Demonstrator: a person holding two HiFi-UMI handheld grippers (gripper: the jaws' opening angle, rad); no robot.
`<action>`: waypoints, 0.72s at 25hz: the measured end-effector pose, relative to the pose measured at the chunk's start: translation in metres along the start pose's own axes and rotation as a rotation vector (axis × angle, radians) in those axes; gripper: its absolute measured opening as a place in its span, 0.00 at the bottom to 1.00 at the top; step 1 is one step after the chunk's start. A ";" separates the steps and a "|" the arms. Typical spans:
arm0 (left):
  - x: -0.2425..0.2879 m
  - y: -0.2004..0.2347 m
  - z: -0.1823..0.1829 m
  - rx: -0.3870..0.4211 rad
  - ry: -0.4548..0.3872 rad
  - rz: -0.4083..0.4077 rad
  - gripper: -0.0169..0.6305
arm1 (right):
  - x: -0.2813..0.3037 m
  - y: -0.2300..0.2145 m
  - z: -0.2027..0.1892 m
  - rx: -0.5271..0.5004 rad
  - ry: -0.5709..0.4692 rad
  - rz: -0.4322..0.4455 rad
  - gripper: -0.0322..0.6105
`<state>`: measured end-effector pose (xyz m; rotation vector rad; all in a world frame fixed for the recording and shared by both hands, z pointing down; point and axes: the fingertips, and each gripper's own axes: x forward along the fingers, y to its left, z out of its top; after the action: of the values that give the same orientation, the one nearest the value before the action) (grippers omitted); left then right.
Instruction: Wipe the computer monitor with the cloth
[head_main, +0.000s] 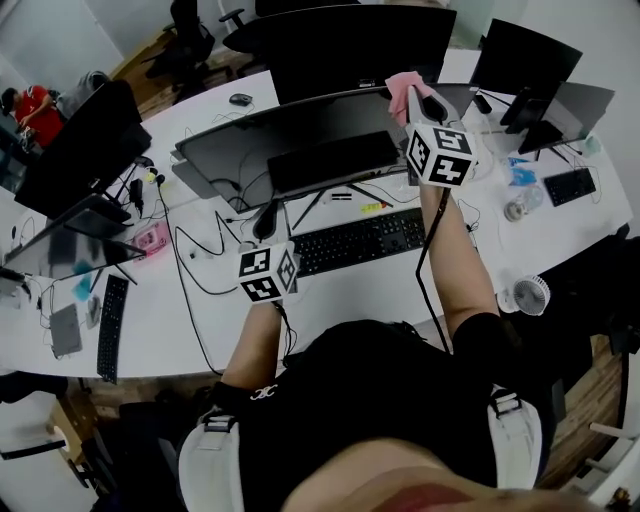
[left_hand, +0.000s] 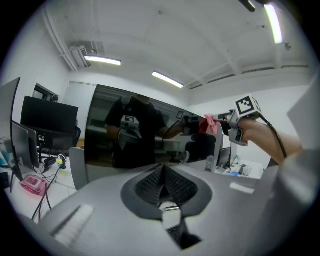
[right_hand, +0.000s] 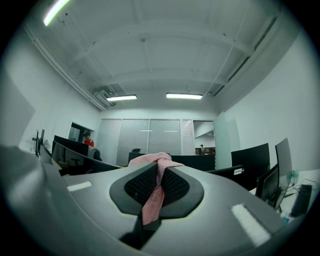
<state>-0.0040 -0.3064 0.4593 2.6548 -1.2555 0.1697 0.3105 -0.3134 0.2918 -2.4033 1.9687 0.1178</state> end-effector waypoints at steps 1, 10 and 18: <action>0.004 -0.005 0.000 0.002 0.001 -0.004 0.10 | -0.001 -0.011 -0.001 -0.009 0.002 -0.015 0.07; 0.030 -0.042 0.005 0.021 0.003 -0.038 0.10 | -0.016 -0.111 -0.006 -0.079 0.030 -0.173 0.07; 0.035 -0.058 0.012 0.044 -0.003 -0.060 0.10 | -0.043 -0.151 -0.007 -0.101 -0.008 -0.246 0.07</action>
<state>0.0637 -0.2996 0.4468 2.7270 -1.1842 0.1864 0.4506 -0.2416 0.2987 -2.6799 1.6842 0.2237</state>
